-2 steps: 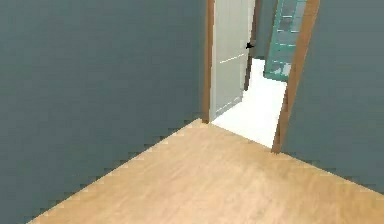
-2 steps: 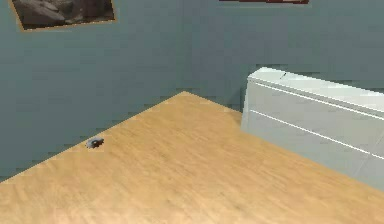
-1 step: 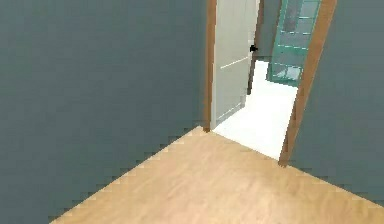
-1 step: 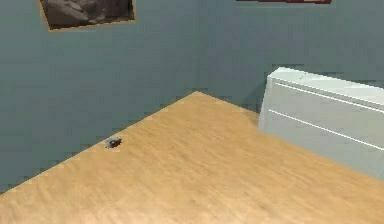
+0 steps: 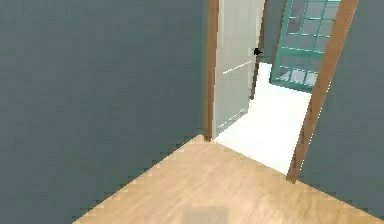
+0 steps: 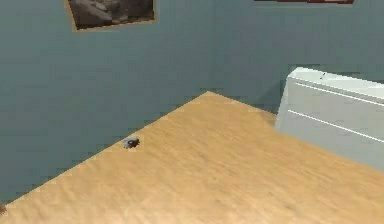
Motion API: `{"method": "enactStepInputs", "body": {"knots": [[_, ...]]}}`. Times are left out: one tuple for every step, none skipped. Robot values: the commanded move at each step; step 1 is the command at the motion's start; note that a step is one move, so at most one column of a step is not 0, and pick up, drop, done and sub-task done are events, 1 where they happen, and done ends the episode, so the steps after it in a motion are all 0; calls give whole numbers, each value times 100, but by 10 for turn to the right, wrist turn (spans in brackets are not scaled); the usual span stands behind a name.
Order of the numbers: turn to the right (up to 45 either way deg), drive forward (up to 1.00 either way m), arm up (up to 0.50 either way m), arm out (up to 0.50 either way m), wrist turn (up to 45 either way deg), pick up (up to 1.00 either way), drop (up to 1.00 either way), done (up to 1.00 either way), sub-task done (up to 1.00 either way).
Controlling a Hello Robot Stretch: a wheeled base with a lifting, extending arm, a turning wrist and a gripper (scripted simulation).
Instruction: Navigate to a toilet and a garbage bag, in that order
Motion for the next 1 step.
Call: {"method": "enactStepInputs", "body": {"knots": [[450, 0, 0, 0, 0, 0, 0, 0, 0]]}}
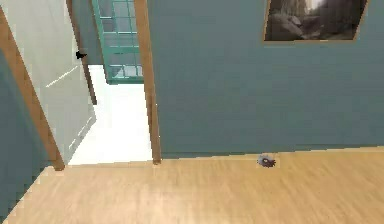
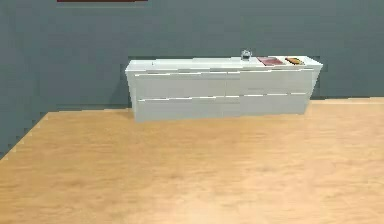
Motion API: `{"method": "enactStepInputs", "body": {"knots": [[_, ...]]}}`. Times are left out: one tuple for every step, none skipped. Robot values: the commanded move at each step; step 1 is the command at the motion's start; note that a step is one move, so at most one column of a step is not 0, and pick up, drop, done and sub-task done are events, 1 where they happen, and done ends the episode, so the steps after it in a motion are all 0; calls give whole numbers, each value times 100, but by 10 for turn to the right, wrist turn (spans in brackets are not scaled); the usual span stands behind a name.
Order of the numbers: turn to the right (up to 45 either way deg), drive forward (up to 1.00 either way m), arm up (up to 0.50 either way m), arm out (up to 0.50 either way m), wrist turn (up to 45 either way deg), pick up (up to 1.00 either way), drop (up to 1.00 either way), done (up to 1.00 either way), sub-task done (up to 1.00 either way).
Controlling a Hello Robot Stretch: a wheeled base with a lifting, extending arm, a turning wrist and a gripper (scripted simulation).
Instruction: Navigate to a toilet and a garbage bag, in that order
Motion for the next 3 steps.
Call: {"method": "enactStepInputs", "body": {"knots": [[390, 0, 0, 0, 0, 0, 0, 0, 0], [0, 10, 0, 0, 0, 0, 0, 0, 0], [-450, 0, 0, 0, 0, 0, 0, 0, 0]]}}
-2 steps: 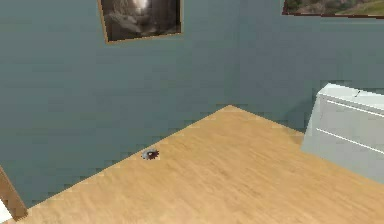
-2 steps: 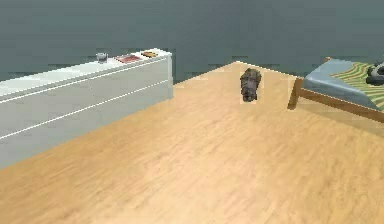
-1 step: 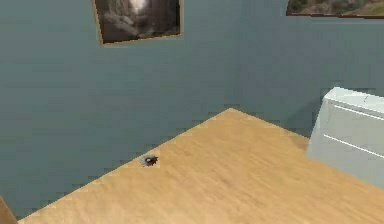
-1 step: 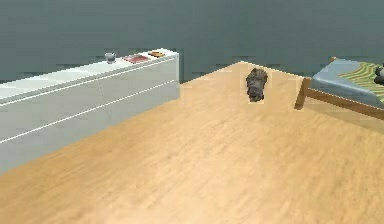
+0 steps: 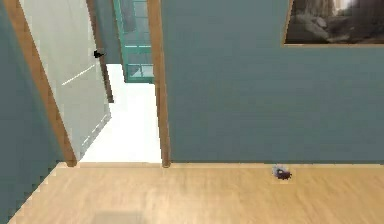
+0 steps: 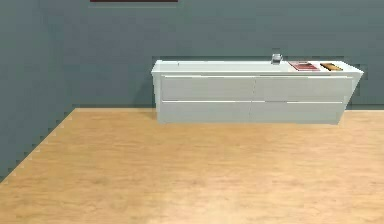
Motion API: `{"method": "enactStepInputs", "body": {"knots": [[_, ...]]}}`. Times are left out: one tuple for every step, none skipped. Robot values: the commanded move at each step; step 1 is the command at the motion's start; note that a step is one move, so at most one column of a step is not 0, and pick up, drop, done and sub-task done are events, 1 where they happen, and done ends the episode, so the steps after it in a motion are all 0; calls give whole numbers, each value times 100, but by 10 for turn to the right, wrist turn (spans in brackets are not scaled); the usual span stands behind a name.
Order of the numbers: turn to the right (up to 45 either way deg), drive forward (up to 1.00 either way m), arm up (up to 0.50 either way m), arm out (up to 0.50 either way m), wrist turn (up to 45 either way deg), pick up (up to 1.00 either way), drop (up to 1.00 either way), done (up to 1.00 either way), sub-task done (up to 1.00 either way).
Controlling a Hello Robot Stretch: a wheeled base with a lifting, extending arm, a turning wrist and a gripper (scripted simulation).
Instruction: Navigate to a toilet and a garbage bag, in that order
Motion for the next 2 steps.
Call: {"method": "enactStepInputs", "body": {"knots": [[-270, 0, 0, 0, 0, 0, 0, 0, 0], [0, 100, 0, 0, 0, 0, 0, 0, 0]]}}
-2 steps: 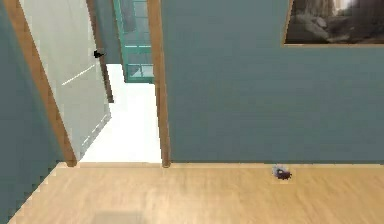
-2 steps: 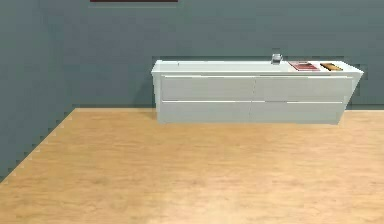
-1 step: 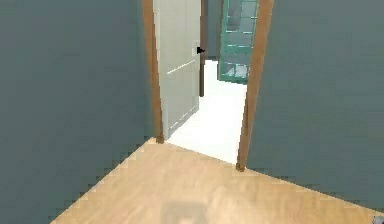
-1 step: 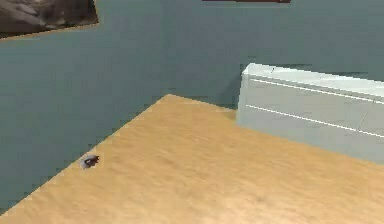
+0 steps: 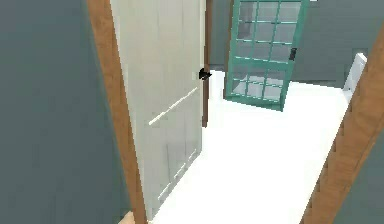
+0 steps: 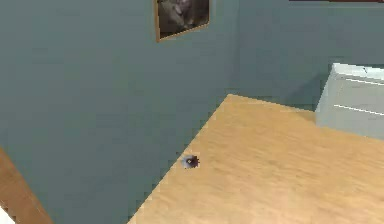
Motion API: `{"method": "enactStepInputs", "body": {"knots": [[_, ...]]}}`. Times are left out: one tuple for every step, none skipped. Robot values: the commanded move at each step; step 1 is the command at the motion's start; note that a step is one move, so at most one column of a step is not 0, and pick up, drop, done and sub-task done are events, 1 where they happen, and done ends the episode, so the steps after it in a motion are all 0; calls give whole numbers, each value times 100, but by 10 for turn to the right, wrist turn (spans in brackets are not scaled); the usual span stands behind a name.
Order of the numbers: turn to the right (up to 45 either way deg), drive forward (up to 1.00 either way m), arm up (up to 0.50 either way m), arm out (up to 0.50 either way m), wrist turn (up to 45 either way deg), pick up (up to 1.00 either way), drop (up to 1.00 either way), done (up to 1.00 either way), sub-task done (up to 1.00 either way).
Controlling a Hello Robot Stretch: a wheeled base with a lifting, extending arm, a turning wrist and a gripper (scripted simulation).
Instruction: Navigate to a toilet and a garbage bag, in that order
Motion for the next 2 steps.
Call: {"method": "enactStepInputs", "body": {"knots": [[-60, 0, 0, 0, 0, 0, 0, 0, 0], [0, 65, 0, 0, 0, 0, 0, 0, 0]]}}
